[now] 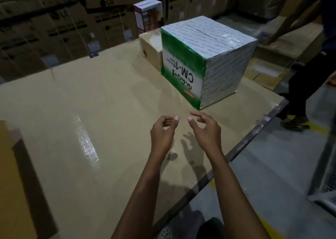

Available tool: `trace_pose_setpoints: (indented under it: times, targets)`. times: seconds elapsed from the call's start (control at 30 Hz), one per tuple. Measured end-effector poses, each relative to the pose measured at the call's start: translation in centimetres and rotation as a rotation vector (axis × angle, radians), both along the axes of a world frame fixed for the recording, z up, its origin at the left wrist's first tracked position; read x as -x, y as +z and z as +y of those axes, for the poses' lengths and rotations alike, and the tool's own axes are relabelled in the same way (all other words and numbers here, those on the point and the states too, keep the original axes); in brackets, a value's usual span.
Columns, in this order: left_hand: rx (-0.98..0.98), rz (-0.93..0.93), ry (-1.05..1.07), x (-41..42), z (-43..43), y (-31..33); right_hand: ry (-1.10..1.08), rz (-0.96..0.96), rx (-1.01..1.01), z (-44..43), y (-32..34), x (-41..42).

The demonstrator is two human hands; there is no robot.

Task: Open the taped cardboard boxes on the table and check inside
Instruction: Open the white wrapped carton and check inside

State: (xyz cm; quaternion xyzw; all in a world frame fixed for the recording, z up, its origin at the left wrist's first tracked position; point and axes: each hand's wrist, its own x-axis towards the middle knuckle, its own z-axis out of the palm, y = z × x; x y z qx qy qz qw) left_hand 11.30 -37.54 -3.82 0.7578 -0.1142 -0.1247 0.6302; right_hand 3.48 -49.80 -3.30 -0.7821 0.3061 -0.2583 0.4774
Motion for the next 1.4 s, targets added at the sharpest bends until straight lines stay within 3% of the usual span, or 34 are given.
trace_pose_setpoints:
  times: [0.2,0.4,0.7,0.93,1.17,1.4]
  targets:
    - [0.006,0.052,0.126,-1.7,-10.5,-2.0,0.06,-0.019,-0.018,-11.9,-1.3,-3.1]
    - [0.127,0.051,0.313,-2.9,-22.1,0.5,0.082,-0.084,-0.076,-24.1,0.1,-5.2]
    - [0.179,0.128,0.561,-5.6,-30.0,4.3,0.022,-0.163,-0.197,-33.9,2.6,-8.6]
    - [0.232,0.101,0.576,-6.2,-30.8,4.3,0.046,-0.214,-0.249,-36.4,3.4,-10.5]
    - [0.181,0.099,0.669,-6.0,-30.5,4.8,0.039,-0.143,-0.159,-36.0,3.0,-10.4]
    - [0.157,0.087,0.791,-5.0,-24.9,4.7,-0.015,-0.128,-0.064,-28.3,3.2,-10.1]
